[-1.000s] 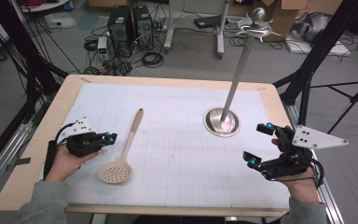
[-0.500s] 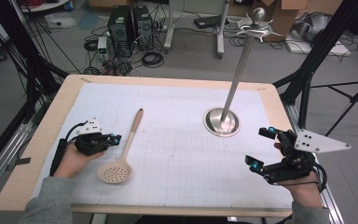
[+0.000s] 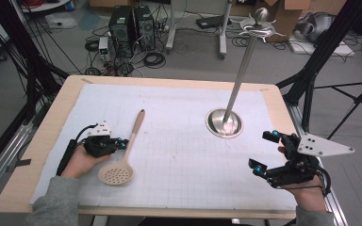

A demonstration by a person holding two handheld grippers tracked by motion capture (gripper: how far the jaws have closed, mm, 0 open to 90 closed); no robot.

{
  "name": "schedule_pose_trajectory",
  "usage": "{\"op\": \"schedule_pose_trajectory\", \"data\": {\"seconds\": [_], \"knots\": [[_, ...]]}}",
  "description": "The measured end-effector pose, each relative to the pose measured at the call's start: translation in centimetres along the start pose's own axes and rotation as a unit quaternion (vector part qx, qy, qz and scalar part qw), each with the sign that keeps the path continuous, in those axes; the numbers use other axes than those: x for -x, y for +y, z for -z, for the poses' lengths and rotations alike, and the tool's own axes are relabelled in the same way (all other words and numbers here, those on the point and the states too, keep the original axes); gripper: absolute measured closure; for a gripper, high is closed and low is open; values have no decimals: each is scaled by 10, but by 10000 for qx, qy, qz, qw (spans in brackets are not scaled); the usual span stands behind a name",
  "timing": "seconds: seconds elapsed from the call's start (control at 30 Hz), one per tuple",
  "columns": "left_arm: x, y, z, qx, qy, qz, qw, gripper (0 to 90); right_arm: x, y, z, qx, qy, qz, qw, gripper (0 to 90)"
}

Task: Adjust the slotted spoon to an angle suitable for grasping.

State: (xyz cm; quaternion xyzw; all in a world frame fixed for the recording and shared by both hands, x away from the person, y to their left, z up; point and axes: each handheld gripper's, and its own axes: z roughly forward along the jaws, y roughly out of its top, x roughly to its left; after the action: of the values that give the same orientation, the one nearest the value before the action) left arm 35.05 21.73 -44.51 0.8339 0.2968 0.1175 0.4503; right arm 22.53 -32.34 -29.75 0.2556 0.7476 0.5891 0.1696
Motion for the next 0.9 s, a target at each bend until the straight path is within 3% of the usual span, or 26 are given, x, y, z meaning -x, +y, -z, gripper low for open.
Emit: {"op": "schedule_pose_trajectory", "data": {"seconds": [0.4, 0.8, 0.9], "knots": [[3, 1, -6, 77, -88, -115, 9999, 899, 2, -2, 3, 15, -23, -40, 10000, 14], [11, 3, -11, 40, -699, -408, 9967, 900, 3, -3, 2, -9, -8, -41, 10000, 14], [11, 3, -12, 14, -636, -407, 9971, 899, 3, -4, 2, -16, -16, -58, 10000, 14]]}}
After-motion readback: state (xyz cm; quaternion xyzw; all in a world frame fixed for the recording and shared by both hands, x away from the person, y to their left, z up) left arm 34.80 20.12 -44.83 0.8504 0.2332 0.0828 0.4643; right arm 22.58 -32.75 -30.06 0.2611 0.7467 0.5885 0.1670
